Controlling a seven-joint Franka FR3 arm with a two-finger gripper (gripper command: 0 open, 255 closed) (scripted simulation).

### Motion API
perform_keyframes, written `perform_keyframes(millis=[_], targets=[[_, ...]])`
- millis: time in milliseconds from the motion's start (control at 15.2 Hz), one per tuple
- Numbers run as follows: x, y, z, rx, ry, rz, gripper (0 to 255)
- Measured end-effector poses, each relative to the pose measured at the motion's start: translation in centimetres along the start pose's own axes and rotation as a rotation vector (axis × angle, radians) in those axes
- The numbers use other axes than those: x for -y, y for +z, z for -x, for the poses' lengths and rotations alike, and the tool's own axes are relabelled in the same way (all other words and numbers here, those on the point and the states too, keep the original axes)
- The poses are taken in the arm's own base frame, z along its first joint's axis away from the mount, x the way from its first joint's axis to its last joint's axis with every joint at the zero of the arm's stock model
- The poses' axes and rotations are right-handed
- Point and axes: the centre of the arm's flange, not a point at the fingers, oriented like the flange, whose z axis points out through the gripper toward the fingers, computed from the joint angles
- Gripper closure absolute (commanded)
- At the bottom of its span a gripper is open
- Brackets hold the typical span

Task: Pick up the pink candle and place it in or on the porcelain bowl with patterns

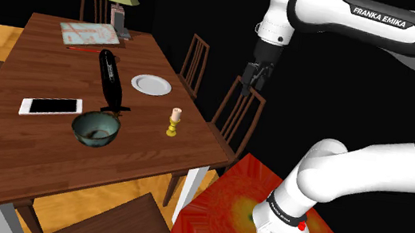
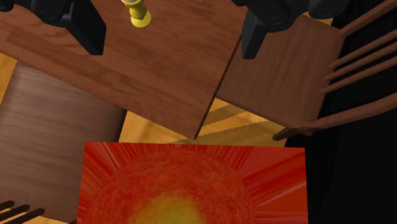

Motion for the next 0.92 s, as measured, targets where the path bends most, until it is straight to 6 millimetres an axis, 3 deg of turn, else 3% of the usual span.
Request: perform_keyframes(millis=[264, 924], targets=[[1.3, 1.7, -1.0, -0.023, 0.014, 0.005, 0], [7.0, 10.6, -7.7, -0.144, 0.082, 0.028, 0]])
